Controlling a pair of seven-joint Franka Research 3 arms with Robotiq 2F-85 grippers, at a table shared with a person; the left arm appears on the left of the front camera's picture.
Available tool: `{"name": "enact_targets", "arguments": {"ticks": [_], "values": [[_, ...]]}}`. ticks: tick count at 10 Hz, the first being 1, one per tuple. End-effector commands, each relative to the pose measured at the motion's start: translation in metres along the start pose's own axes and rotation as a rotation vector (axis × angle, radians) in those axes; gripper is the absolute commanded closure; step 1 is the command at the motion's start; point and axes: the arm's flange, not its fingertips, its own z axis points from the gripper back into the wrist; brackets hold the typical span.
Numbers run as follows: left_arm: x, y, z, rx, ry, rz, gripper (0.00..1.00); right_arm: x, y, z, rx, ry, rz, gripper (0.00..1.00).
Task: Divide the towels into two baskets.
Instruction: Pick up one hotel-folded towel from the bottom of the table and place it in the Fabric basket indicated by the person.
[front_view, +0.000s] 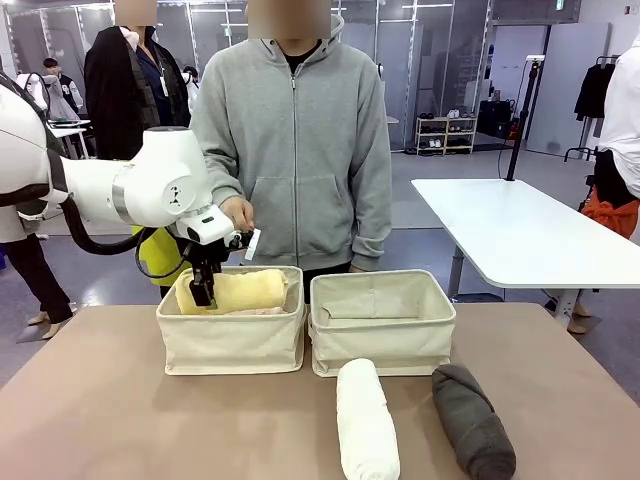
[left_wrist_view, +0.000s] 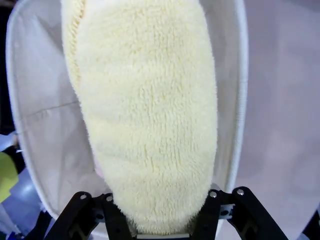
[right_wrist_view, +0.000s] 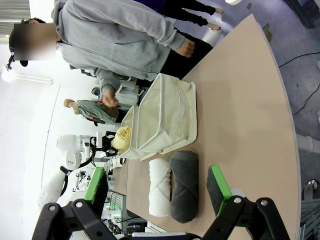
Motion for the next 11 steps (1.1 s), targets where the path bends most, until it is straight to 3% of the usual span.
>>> {"name": "enact_targets", "arguments": {"ticks": [1, 5, 9, 10, 11], "values": [[0.002, 0.007, -0.011, -0.024, -0.011, 0.028, 0.63, -0.001, 0.003, 0.002, 0.009, -0.004, 0.005, 0.00], [0.005, 0.002, -0.021, -0.035, 0.030, -0.013, 0.00, -0.001, 0.003, 0.002, 0.009, -0.004, 0.005, 0.00], [-0.013, -0.021, 0.005, 0.001, 0.046, 0.020, 0.00, -0.001, 0.003, 0.002, 0.009, -0.004, 0.005, 0.00], [-0.027, -0.035, 0.021, 0.020, 0.005, 0.081, 0.00, -0.001, 0.003, 0.002, 0.009, -0.004, 0.005, 0.00], [-0.002, -0.003, -0.006, -0.007, 0.023, -0.009, 0.00, -0.001, 0.003, 0.002, 0.009, -0.004, 0.005, 0.00]]}}
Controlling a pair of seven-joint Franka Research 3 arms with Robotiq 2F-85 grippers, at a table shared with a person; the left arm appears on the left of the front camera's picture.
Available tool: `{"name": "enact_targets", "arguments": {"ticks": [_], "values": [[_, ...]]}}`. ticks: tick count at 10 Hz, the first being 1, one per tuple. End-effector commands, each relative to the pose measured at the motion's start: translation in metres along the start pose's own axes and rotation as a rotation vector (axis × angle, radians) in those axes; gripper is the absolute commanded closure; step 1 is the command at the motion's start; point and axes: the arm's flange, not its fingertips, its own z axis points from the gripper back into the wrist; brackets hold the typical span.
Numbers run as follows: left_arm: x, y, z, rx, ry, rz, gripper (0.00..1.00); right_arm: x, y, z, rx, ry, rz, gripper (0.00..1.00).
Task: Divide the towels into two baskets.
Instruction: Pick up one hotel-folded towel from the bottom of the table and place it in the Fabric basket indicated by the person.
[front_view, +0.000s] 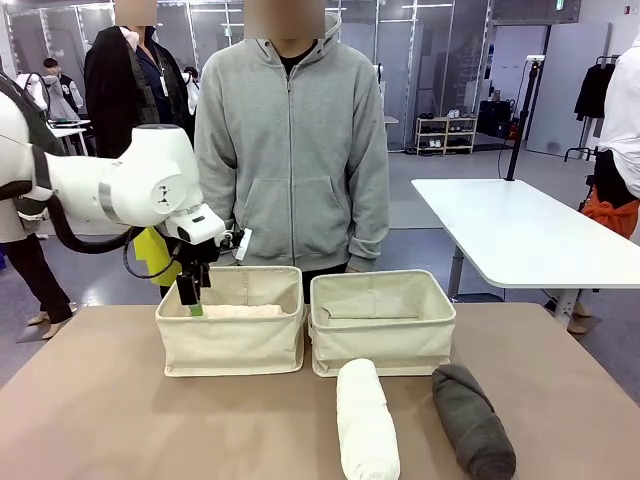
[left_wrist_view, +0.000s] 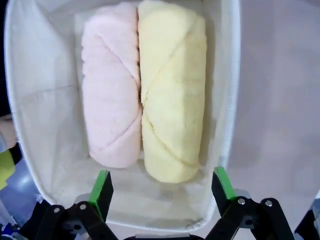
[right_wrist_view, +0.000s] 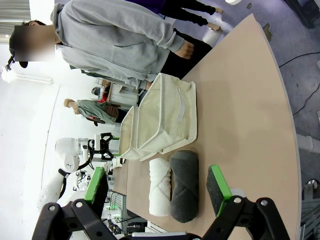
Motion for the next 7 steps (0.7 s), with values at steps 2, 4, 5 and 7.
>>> {"name": "enact_targets", "arguments": {"ticks": [2, 4, 5, 7], "values": [[0.0116, 0.0098, -0.0187, -0.018, 0.002, -0.033, 0.00, -0.0015, 0.0031, 0.0019, 0.009, -0.005, 0.006, 0.00], [0.0116, 0.0098, -0.0187, -0.018, 0.002, -0.033, 0.00, -0.0015, 0.0031, 0.0019, 0.009, -0.005, 0.006, 0.00], [0.0116, 0.0098, -0.0187, -0.018, 0.002, -0.033, 0.00, -0.0015, 0.0031, 0.0019, 0.009, -0.005, 0.006, 0.00], [0.0116, 0.0098, -0.0187, -0.018, 0.002, -0.033, 0.00, -0.0015, 0.0031, 0.0019, 0.009, -0.005, 0.006, 0.00]]}}
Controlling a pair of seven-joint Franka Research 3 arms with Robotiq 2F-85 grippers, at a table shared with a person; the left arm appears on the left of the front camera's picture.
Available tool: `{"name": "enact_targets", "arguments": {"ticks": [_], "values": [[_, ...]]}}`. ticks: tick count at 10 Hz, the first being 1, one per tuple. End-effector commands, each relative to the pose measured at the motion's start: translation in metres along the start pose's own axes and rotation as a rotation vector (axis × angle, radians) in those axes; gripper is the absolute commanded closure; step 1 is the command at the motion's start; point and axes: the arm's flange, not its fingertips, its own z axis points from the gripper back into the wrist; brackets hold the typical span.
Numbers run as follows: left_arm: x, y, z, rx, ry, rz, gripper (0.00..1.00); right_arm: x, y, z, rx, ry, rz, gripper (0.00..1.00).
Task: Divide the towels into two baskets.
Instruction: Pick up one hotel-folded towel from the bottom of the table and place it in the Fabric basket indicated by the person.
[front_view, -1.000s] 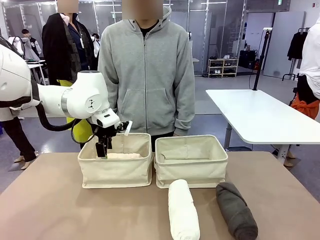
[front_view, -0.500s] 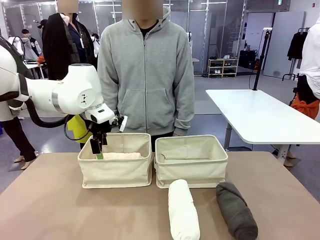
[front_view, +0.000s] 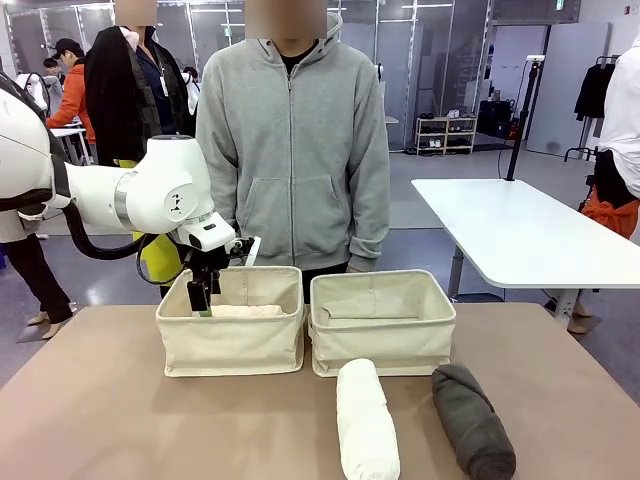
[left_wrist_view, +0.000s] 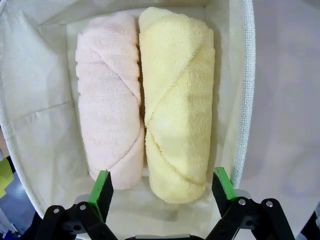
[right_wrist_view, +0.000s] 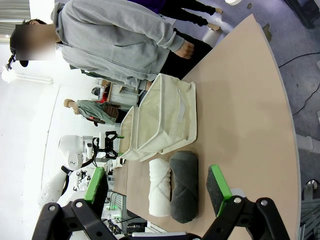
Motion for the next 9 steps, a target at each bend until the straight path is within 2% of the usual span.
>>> {"name": "enact_targets", "arguments": {"ticks": [1, 4, 5, 6, 7, 9], "values": [[-0.002, 0.002, 0.003, 0.005, 0.007, -0.014, 0.00, -0.001, 0.003, 0.002, 0.009, -0.004, 0.005, 0.00], [0.000, 0.000, 0.001, 0.001, 0.000, 0.000, 0.00, -0.001, 0.003, 0.002, 0.009, -0.004, 0.005, 0.00], [-0.021, -0.007, 0.033, 0.009, -0.044, 0.093, 0.00, -0.001, 0.003, 0.002, 0.009, -0.004, 0.005, 0.00], [-0.045, -0.020, 0.061, 0.023, -0.140, 0.192, 0.00, -0.001, 0.003, 0.002, 0.009, -0.004, 0.005, 0.00], [-0.074, -0.040, 0.078, -0.043, -0.283, 0.259, 0.00, -0.001, 0.003, 0.002, 0.009, -0.004, 0.005, 0.00], [-0.133, -0.073, 0.085, -0.157, -0.497, 0.395, 0.00, -0.001, 0.003, 0.002, 0.009, -0.004, 0.005, 0.00]]}}
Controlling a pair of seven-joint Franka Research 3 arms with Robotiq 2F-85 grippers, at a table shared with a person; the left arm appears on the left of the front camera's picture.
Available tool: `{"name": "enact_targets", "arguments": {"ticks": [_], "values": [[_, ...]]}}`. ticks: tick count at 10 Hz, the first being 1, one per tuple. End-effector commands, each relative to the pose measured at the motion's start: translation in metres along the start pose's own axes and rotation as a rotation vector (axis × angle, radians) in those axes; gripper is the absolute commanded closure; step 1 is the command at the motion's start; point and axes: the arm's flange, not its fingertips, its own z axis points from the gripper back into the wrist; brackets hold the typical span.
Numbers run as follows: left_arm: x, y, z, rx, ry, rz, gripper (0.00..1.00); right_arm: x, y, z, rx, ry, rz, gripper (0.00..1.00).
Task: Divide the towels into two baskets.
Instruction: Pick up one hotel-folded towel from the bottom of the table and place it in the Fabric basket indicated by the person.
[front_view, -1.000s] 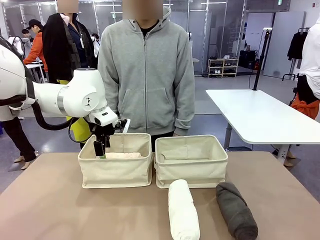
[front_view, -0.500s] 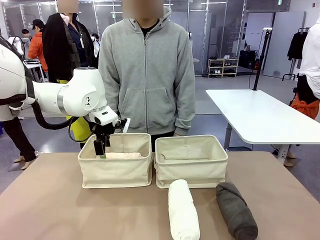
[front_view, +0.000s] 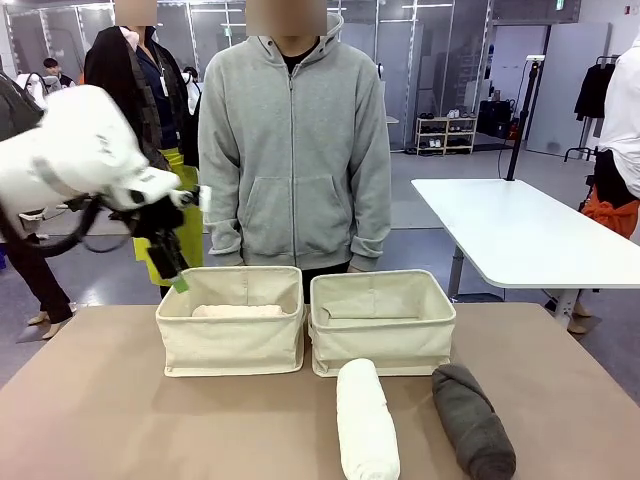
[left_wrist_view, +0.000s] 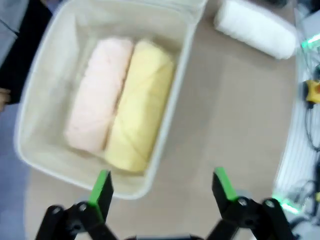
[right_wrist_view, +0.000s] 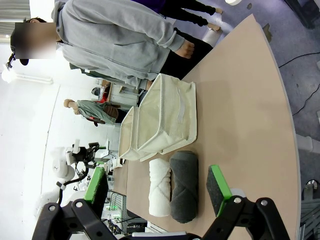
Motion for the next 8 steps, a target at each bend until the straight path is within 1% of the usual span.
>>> {"name": "enact_targets", "arguments": {"ticks": [1, 4, 5, 6, 7, 8], "values": [[-0.072, -0.016, 0.011, -0.104, -0.184, 0.173, 0.00, -0.001, 0.003, 0.001, 0.009, -0.003, 0.005, 0.00], [-0.164, -0.030, 0.021, -0.332, -0.431, 0.356, 0.00, -0.001, 0.003, 0.001, 0.009, -0.003, 0.005, 0.00], [-0.199, -0.033, 0.019, -0.410, -0.496, 0.433, 0.00, -0.001, 0.003, 0.001, 0.009, -0.003, 0.005, 0.00], [-0.241, -0.039, 0.007, -0.496, -0.547, 0.535, 0.00, -0.001, 0.003, 0.001, 0.009, -0.003, 0.005, 0.00], [-0.283, -0.048, -0.001, -0.566, -0.694, 0.597, 0.00, -0.001, 0.003, 0.001, 0.009, -0.003, 0.005, 0.00], [-0.323, -0.060, -0.009, -0.610, -0.771, 0.669, 0.00, -0.001, 0.003, 0.001, 0.009, -0.003, 0.005, 0.00]]}}
